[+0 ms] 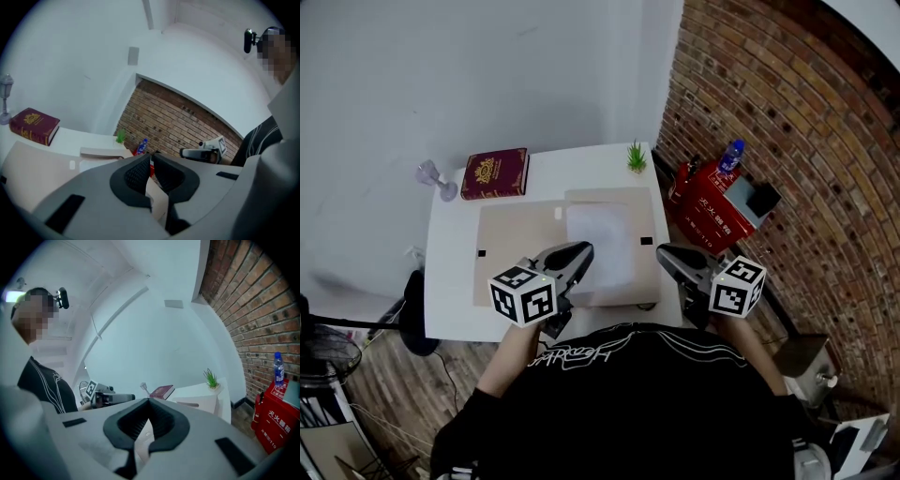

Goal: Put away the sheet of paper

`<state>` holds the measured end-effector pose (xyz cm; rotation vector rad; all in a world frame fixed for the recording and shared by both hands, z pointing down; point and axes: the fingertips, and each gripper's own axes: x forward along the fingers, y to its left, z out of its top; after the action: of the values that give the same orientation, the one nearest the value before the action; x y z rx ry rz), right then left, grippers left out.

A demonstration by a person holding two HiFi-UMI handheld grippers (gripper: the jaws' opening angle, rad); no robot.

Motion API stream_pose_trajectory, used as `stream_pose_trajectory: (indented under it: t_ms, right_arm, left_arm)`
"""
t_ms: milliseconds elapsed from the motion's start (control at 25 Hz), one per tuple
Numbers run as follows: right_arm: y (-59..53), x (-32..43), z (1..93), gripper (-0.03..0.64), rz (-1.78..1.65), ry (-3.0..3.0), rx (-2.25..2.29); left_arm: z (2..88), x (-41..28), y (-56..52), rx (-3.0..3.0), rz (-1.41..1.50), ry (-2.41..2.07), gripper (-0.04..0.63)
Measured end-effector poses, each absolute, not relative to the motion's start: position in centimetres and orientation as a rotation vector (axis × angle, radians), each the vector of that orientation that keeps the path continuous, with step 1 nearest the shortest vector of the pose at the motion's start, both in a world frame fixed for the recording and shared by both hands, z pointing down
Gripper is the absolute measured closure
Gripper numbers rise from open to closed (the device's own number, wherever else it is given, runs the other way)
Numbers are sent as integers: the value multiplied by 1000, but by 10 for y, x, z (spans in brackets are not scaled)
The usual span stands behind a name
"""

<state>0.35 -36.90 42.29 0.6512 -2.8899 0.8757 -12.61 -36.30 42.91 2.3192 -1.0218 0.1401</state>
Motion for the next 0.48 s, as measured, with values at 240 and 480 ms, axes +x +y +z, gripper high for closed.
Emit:
stream_pose_trajectory:
  t_ms: [240, 480]
  right_arm:
    - [-367, 9, 396, 617, 851, -2979, 695]
    - [-358, 9, 383, 617, 720, -2976, 702]
  left_arm:
    - [382, -98, -345, 2508, 115, -979, 552]
    - [374, -99, -344, 2472, 37, -972, 552]
